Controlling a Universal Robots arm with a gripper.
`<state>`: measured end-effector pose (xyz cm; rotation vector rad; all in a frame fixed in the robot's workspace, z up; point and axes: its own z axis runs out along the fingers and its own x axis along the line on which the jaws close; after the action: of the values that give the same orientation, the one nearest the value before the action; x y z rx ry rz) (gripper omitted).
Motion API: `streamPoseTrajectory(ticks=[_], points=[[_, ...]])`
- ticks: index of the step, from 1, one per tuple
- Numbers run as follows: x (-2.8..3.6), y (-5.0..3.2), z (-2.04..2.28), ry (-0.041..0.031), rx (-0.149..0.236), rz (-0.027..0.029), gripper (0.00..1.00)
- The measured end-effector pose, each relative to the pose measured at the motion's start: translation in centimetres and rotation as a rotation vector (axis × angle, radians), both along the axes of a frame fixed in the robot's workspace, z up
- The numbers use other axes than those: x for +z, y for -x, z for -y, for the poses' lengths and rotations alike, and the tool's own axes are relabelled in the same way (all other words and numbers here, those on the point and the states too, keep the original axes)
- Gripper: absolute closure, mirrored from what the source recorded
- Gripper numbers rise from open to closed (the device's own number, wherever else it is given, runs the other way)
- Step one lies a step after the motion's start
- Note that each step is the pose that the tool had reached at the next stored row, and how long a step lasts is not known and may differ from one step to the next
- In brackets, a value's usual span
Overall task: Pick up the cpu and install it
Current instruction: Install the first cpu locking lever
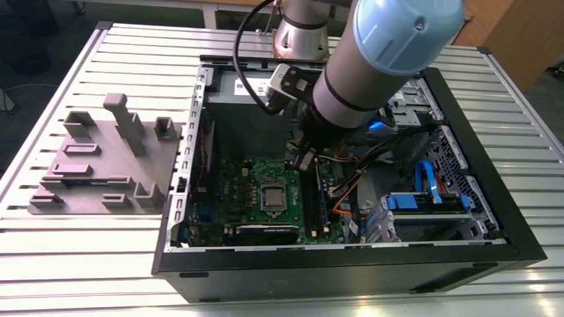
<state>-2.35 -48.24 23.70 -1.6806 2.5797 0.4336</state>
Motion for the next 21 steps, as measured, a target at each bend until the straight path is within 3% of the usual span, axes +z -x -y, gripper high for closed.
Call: streamPoseTrajectory(ticks=[4,7,18,21], points=[[-0.13,0.31,-0.19,-0.0002,0.015,0.0001,0.89],[-0.14,0.39,-0.09,0.0,0.021,0.0,0.89],[-0.13,0.62,1.26,0.0012,0.029,0.0,0.89],[-0.14,0.63,1.38,0.0033,0.03,0.0,0.89]])
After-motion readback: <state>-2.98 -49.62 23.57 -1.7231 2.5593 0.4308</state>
